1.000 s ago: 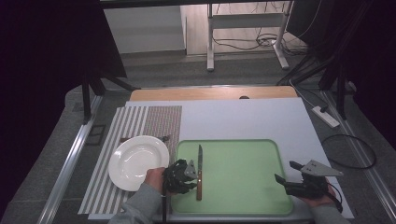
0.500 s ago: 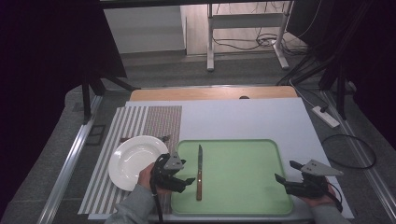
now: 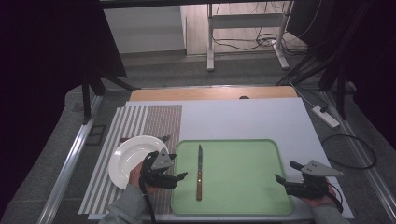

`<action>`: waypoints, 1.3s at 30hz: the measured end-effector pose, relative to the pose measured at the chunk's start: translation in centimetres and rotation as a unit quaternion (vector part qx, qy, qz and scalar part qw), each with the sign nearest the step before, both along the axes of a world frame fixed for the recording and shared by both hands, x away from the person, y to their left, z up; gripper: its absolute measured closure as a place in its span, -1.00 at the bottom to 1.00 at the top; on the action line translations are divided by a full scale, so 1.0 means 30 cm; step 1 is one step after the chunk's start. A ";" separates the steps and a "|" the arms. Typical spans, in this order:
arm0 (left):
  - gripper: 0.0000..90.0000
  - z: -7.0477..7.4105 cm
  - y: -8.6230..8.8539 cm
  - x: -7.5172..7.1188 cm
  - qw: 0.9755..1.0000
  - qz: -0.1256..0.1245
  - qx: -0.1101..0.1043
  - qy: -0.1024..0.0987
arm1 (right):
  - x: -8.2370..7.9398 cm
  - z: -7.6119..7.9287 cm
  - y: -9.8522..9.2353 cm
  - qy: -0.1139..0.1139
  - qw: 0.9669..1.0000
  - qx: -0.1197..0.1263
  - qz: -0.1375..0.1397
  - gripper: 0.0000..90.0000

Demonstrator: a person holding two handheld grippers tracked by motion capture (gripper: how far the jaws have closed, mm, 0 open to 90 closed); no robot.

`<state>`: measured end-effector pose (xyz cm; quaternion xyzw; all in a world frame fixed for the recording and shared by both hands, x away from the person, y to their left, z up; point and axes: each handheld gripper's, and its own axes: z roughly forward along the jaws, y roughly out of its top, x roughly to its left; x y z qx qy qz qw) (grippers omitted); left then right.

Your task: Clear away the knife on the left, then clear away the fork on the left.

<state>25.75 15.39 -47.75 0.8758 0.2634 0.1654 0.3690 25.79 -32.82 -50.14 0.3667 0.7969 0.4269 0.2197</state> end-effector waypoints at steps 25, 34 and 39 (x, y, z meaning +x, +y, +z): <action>-0.53 0.004 0.078 0.011 0.995 0.042 -0.090 -0.020 | -0.001 -0.001 0.002 0.000 1.000 -0.005 0.006 -0.50; -0.51 0.020 0.095 0.022 0.996 0.052 -0.074 -0.020 | 0.000 -0.002 0.003 0.001 1.000 -0.003 0.008 -0.50; -0.48 0.022 0.102 0.045 0.996 0.071 -0.054 -0.015 | -0.001 -0.002 0.002 0.001 1.000 0.000 0.008 -0.50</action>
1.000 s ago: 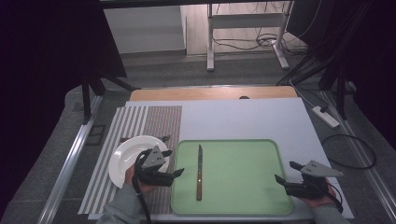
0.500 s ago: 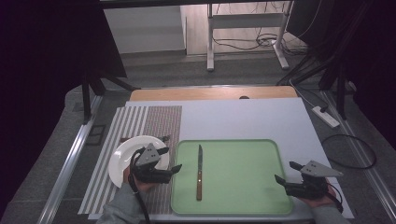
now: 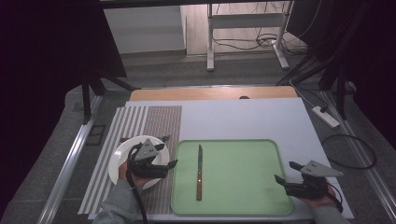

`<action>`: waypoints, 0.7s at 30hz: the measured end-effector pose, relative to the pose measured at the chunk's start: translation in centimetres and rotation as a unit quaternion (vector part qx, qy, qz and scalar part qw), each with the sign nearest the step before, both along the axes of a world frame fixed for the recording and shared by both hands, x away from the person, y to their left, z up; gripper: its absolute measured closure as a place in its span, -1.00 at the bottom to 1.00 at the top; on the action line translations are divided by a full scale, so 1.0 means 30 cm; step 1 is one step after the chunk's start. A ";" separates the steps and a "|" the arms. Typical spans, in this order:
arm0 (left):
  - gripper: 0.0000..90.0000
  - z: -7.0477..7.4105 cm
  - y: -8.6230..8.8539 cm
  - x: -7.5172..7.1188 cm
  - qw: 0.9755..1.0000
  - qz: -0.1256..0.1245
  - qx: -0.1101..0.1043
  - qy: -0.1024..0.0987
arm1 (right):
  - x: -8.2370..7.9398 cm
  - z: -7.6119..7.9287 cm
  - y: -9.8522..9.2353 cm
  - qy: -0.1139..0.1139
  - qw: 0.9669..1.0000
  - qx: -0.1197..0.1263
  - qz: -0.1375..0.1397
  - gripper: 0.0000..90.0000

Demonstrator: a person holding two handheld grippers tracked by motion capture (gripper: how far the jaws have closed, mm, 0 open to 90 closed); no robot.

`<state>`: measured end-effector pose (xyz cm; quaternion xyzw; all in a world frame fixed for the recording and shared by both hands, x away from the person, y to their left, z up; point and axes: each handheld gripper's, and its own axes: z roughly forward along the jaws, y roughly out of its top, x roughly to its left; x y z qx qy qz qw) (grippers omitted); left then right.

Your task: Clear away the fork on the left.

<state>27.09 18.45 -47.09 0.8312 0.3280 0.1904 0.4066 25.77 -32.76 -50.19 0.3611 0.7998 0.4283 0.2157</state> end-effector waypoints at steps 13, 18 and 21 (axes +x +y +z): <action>-0.51 0.054 0.052 0.061 1.000 0.003 0.025 -0.008 | -0.002 -0.005 0.005 0.004 1.000 -0.005 0.004 -0.50; -0.51 0.098 0.105 0.089 0.999 0.015 0.039 -0.019 | -0.007 -0.004 -0.001 0.004 1.000 -0.003 0.000 -0.50; -0.52 0.114 0.134 0.108 0.998 0.023 0.046 -0.020 | -0.010 -0.006 -0.003 0.005 1.000 -0.004 0.000 -0.50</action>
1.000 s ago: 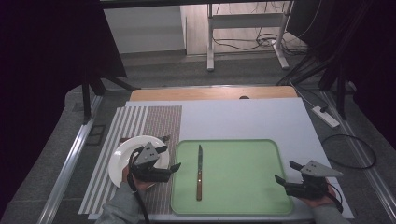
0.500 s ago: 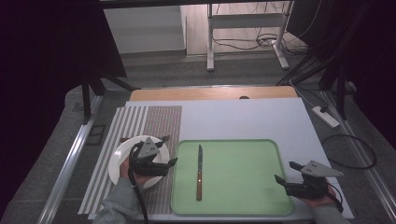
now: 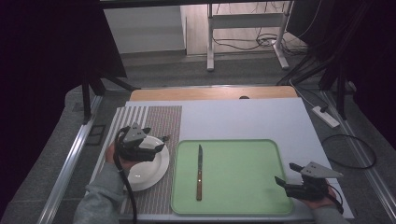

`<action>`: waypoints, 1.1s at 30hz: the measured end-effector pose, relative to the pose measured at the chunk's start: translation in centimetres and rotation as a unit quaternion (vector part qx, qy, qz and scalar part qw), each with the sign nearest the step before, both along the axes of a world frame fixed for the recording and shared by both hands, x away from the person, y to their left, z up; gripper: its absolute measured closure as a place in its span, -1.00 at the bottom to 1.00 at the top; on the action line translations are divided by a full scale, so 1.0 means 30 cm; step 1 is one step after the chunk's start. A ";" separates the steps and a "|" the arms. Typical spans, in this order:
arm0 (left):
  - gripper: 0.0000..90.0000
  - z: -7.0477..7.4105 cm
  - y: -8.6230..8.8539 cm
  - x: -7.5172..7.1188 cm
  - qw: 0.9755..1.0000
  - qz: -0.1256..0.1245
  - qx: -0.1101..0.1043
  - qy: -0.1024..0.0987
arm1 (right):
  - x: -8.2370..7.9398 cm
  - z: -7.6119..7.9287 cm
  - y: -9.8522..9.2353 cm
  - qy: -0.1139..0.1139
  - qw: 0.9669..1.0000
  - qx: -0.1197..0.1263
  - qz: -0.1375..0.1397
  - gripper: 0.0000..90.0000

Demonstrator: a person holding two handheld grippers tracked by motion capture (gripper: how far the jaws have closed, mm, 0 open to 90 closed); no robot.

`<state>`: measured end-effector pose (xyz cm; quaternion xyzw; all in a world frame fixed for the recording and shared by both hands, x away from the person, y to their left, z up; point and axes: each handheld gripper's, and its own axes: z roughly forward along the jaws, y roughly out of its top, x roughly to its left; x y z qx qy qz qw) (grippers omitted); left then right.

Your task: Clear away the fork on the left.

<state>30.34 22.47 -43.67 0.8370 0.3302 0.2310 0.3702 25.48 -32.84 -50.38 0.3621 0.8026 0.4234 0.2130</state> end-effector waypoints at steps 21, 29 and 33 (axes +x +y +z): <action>-0.44 -0.013 0.134 0.155 0.994 0.011 0.084 0.063 | 0.000 0.003 -0.003 0.000 1.000 0.011 0.003 -0.50; -0.38 -0.021 0.177 0.224 0.988 -0.003 0.124 0.087 | 0.004 0.000 0.000 0.003 1.000 0.009 0.003 -0.50; -0.36 -0.033 0.211 0.258 0.986 -0.003 0.136 0.100 | 0.013 -0.002 0.006 0.006 1.000 0.007 0.003 -0.50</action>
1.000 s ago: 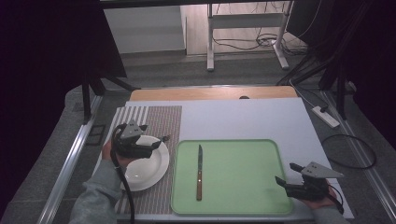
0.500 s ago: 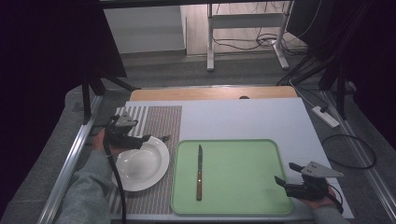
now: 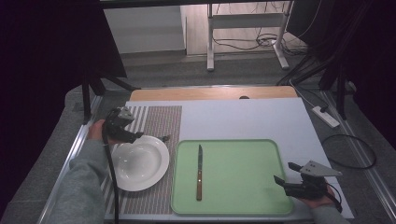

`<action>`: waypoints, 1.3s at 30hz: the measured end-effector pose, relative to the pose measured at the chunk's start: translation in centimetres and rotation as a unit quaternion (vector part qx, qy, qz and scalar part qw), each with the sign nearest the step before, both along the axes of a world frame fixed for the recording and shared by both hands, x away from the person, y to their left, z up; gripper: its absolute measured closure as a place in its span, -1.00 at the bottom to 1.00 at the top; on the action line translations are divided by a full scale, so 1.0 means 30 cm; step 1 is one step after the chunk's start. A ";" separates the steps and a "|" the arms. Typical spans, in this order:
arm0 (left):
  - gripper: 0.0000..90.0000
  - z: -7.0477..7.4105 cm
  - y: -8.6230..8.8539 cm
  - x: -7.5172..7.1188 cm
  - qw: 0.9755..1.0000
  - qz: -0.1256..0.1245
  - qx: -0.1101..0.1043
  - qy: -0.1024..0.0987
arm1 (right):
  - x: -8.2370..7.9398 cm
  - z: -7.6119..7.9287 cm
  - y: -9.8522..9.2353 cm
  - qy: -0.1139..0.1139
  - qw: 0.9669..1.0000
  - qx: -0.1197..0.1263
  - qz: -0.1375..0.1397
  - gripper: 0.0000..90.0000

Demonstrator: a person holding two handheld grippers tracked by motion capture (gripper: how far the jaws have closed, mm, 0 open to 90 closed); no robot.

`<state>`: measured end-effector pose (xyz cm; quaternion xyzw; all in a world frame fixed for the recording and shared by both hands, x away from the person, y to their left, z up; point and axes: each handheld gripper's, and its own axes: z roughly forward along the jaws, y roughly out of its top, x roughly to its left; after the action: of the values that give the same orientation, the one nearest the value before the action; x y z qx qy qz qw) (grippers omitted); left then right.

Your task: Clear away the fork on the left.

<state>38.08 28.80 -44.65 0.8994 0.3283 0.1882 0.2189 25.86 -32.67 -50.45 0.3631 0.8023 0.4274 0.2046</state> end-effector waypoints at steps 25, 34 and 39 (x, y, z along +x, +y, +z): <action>-0.24 -0.086 0.129 0.128 0.990 -0.026 0.122 0.058 | 0.003 -0.003 0.001 0.002 1.000 -0.004 -0.005 -0.50; -0.20 -0.123 0.106 0.162 0.984 -0.048 0.152 0.083 | 0.002 -0.002 -0.002 0.003 1.000 0.001 -0.005 -0.50; -0.20 -0.131 0.109 0.170 0.978 -0.066 0.170 0.097 | 0.003 -0.002 -0.002 0.004 1.000 -0.001 -0.007 -0.50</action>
<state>43.17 32.08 -48.57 0.9571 0.2510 0.1386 0.0418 25.95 -32.71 -50.52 0.3700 0.8011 0.4239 0.2041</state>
